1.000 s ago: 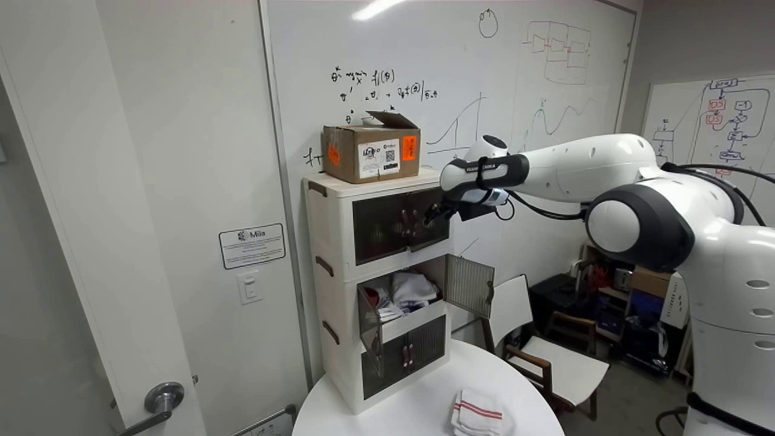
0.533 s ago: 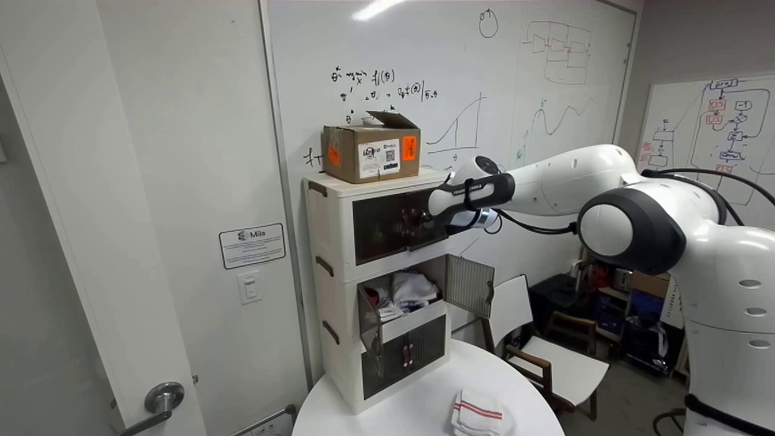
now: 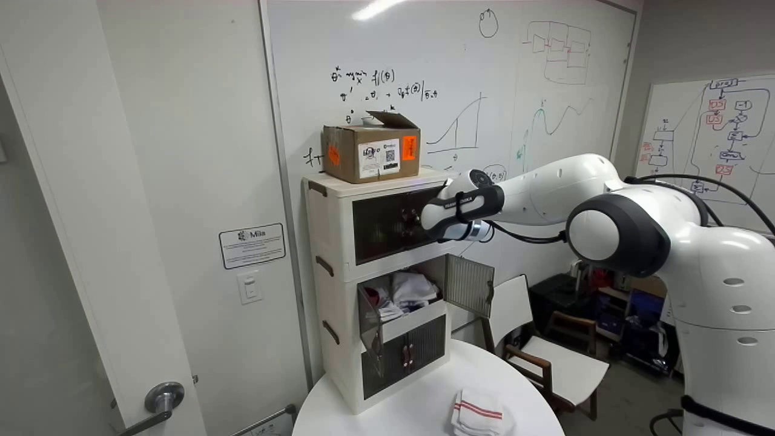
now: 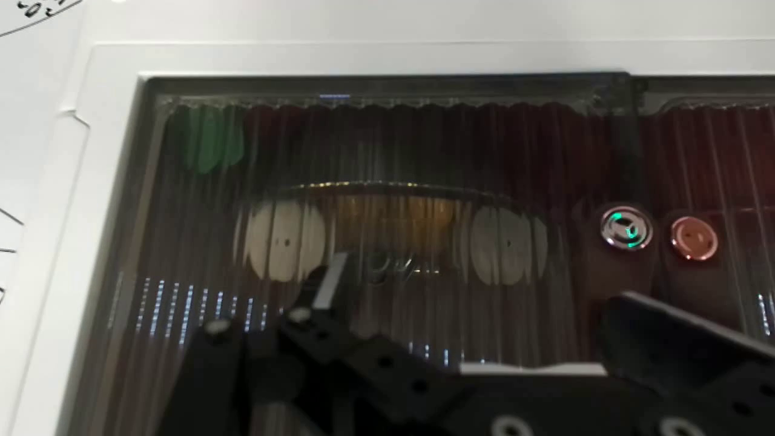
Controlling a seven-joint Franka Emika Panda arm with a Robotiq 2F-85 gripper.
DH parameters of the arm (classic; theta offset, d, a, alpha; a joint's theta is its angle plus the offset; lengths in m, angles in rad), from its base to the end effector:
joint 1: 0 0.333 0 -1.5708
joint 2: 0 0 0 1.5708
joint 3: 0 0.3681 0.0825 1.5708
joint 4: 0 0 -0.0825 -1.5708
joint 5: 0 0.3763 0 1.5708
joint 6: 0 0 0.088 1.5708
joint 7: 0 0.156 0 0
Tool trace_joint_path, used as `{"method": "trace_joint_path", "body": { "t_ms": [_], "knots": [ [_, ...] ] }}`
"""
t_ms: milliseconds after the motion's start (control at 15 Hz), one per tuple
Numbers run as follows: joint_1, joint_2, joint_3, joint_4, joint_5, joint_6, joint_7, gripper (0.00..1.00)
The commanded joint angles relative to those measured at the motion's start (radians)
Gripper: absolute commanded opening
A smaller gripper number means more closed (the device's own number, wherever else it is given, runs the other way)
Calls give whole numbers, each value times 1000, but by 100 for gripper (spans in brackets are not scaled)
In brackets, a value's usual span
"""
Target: Close the top right cabinet door
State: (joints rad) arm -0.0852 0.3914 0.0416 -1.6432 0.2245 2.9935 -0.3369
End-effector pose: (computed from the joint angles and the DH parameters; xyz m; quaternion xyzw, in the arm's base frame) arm 0.7660 -0.0532 0.5282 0.8854 0.0341 0.4633 0.0158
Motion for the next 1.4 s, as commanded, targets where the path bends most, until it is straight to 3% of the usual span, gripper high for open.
{"method": "trace_joint_path", "body": {
  "t_ms": [0, 467, 800, 1000, 1200, 1333],
  "knots": [
    [6, 49, -1, 59, 5, 39, 17, 100],
    [8, 63, 0, 85, 7, 55, 31, 100],
    [49, 95, -39, 114, 15, 124, 163, 100],
    [43, 106, -36, 114, -50, 161, 267, 100],
    [31, 88, -29, 96, -62, 156, 286, 100],
    [16, 61, -9, 76, -22, 114, 231, 100]
  ]
}}
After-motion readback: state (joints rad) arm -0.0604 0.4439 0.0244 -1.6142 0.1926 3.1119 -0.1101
